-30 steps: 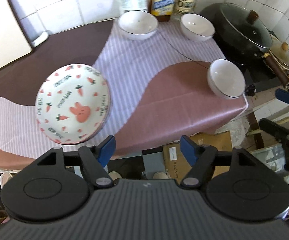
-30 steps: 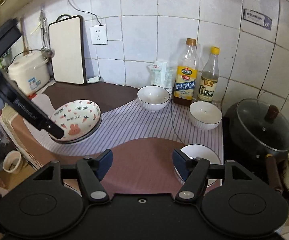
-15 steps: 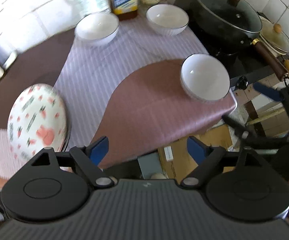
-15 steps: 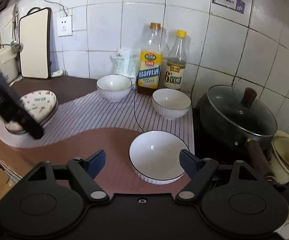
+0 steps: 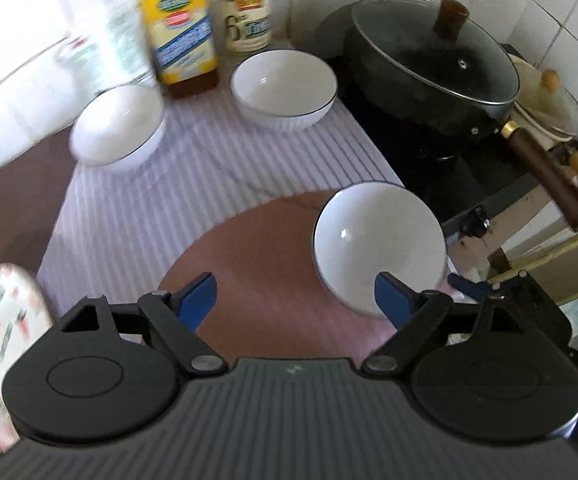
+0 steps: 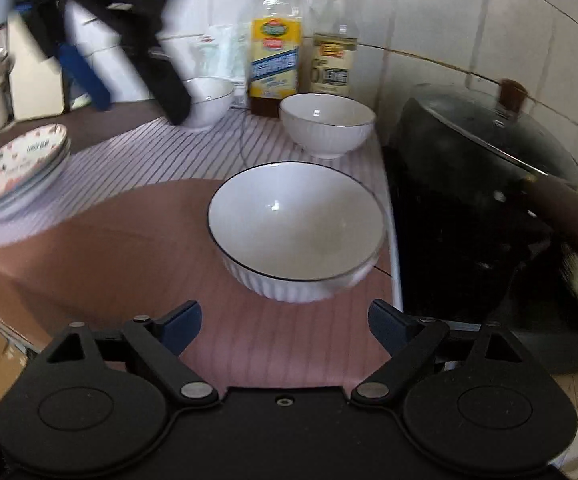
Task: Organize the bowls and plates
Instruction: 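Close the left gripper on the rim of a white ribbed bowl, then carry the bowl beside the plate stack, set it down, open left gripper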
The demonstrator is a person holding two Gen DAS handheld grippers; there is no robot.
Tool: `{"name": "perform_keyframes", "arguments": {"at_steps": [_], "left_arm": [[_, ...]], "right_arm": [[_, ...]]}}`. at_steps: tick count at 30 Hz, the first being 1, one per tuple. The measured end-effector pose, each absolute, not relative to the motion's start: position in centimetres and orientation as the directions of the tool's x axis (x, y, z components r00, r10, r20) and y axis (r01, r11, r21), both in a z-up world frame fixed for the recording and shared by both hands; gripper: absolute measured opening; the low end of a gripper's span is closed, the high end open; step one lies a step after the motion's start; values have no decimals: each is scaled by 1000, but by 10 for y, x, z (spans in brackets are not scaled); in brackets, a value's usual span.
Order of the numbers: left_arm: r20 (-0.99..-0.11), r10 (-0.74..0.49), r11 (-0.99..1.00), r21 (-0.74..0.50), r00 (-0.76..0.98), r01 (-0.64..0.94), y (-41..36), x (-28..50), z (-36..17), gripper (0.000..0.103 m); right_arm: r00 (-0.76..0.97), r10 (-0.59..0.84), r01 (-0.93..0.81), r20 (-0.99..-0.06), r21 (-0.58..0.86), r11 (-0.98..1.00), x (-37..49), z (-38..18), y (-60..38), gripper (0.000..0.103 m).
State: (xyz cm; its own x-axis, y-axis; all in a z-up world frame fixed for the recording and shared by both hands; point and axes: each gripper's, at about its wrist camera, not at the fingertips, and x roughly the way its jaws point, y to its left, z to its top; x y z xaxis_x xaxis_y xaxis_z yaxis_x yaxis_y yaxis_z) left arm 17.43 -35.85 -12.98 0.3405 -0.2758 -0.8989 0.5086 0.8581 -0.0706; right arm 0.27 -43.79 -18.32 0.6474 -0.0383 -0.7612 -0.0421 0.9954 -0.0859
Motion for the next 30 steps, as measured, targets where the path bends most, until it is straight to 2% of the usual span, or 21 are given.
{"name": "perform_keyframes", "arguments": {"at_steps": [6, 9, 11, 13, 16, 20, 23, 27, 30], "left_arm": [[-909, -287, 874, -120, 302, 471, -375, 189, -181, 87], [-918, -300, 875, -158, 258, 457, -377, 190, -196, 83], [-922, -307, 886, -187, 236, 424, -374, 191, -202, 77], [-923, -317, 891, -211, 219, 401, -370, 193, -207, 50], [-912, -349, 889, -251, 214, 383, -364, 194, -210, 28], [-905, -360, 886, -256, 226, 387, -361, 192, -208, 10], [-902, -361, 881, -248, 237, 402, -357, 190, -206, 10], [-898, -379, 885, -281, 224, 373, -344, 188, -204, 10], [-898, -373, 894, -280, 234, 349, -332, 183, -200, 10]], "right_arm": [[704, -62, -15, -707, -102, 995, 10, -204, -442, 93], [732, -57, 2, -678, -82, 997, 12, -207, -447, 93], [740, -35, -7, -672, -60, 998, 15, -208, -449, 95], [743, -18, -4, -669, -32, 999, 18, -211, -451, 98], [754, -3, 8, -657, 5, 1000, 19, -216, -454, 98], [767, 12, -22, -642, -7, 1000, 19, -218, -447, 98], [774, 18, -51, -633, -35, 998, 15, -216, -440, 98], [759, 55, -54, -649, 22, 998, 16, -212, -443, 97], [759, 65, -78, -648, 10, 997, 15, -209, -433, 97]]}}
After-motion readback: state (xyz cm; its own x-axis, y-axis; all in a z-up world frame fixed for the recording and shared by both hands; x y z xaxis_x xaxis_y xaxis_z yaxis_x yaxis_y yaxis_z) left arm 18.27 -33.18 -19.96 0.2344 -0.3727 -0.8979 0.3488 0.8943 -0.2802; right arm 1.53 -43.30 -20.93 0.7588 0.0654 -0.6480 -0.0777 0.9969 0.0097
